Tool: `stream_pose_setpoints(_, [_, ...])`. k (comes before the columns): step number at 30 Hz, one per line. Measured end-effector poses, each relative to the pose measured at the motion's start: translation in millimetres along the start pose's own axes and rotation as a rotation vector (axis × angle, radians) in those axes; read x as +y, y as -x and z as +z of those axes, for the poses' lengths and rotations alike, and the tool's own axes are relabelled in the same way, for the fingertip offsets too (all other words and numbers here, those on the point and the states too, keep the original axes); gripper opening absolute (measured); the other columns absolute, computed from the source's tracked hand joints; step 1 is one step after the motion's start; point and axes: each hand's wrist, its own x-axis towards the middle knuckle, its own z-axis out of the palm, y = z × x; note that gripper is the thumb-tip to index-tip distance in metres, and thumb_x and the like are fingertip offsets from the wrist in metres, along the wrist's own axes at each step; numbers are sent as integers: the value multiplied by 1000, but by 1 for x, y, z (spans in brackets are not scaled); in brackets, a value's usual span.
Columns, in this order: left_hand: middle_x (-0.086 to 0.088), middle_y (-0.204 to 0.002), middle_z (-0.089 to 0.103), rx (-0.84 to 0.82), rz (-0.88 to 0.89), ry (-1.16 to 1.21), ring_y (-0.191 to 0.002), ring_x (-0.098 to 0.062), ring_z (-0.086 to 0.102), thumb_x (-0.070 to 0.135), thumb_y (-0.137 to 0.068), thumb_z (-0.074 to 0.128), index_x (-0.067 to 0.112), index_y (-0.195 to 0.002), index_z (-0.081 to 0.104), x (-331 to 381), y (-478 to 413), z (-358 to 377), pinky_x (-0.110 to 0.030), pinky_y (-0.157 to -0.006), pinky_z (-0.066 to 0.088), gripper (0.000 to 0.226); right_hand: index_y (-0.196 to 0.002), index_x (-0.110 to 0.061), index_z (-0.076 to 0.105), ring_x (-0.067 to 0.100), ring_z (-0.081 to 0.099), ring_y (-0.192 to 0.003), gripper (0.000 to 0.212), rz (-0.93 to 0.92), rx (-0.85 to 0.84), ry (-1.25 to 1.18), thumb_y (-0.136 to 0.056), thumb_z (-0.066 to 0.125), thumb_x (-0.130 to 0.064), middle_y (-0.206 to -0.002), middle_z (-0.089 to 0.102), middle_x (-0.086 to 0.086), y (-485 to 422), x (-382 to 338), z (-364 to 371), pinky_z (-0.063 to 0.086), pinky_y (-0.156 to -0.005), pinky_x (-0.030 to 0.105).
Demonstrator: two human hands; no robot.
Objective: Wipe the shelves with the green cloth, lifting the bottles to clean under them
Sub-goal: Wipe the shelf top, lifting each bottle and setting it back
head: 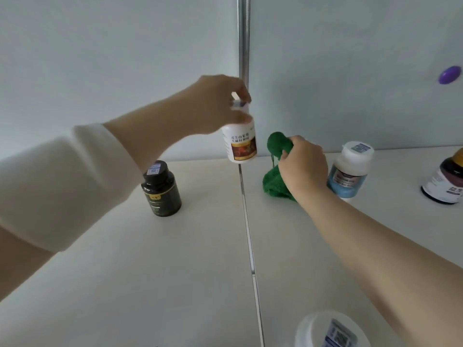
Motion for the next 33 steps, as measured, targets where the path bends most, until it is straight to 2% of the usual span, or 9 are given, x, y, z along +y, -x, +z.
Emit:
stream_pose_setpoints(5, [4, -108, 54, 86, -11, 21, -89, -18, 52, 36, -85, 59, 28, -116, 56, -9, 8, -16, -16, -58, 35, 33, -135, -20, 43, 24, 47, -124, 42, -228, -347, -30, -93, 46, -19, -140, 47, 3, 2, 3, 31, 36, -100, 28])
stream_pose_setpoints(9, [5, -107, 54, 108, -12, 37, -87, -20, 56, 34, -85, 59, 27, -117, 55, -12, 8, -13, -17, -58, 38, 33, -127, -33, 51, 11, 47, -123, 39, -413, -655, -245, -91, 51, -18, -136, 51, -10, 41, -1, 11, 30, -94, 14])
stream_pose_setpoints(13, [4, -107, 54, 87, 13, 74, -88, -20, 55, 33, -86, 59, 25, -117, 56, -10, 3, -5, -18, -61, 40, 33, -119, -31, 57, 1, 47, -116, 34, -445, -884, -307, -90, 54, -15, -127, 56, -12, 67, 12, -19, 30, -95, 14])
stream_pose_setpoints(15, [5, -106, 53, 74, 32, 82, -88, -19, 53, 34, -86, 58, 26, -117, 56, -7, 1, 0, -16, -60, 38, 33, -117, -31, 59, 1, 51, -111, 33, -439, -855, -327, -89, 54, -16, -120, 60, -12, 63, 17, -29, 36, -92, 11])
stream_pose_setpoints(17, [4, -108, 52, 62, 49, 73, -90, -18, 50, 34, -86, 58, 26, -118, 56, -4, -2, 5, -16, -58, 36, 34, -117, -33, 60, 3, 53, -110, 34, -402, -669, -392, -89, 54, -14, -118, 61, -14, 51, 17, -28, 35, -90, 5])
stream_pose_setpoints(20, [-1, -119, 55, 43, 67, 55, -93, -17, 47, 31, -87, 58, 25, -121, 54, 0, -6, 18, -23, -66, 36, 35, -122, -32, 57, 9, 49, -121, 39, -374, -465, -320, -88, 55, -12, -130, 57, -9, 36, 13, -11, 30, -95, 4])
stream_pose_setpoints(23, [-5, -126, 54, -8, 65, 46, -97, -17, 46, 27, -88, 57, 23, -122, 53, 4, -10, 35, -26, -77, 34, 35, -125, -35, 53, 11, 40, -131, 42, -418, -624, -205, -88, 55, -14, -140, 48, -8, 41, 16, -2, 24, -106, 17])
stream_pose_setpoints(30, [-8, -129, 54, -118, 120, -5, -114, -26, 52, 29, -87, 58, 21, -123, 51, 18, -12, 80, -35, -88, 44, 37, -120, -41, 55, -7, 48, -112, 38, -370, -824, -290, -88, 56, -19, -123, 52, -23, 85, 46, -49, 33, -92, 4])
stream_pose_setpoints(33, [-8, -126, 54, -120, 147, -7, -106, -25, 52, 29, -87, 58, 21, -122, 51, 25, -16, 89, -34, -78, 44, 37, -116, -42, 57, -22, 47, -96, 37, -374, -839, -323, -87, 56, -17, -114, 51, -29, 99, 56, -62, 31, -86, -6])
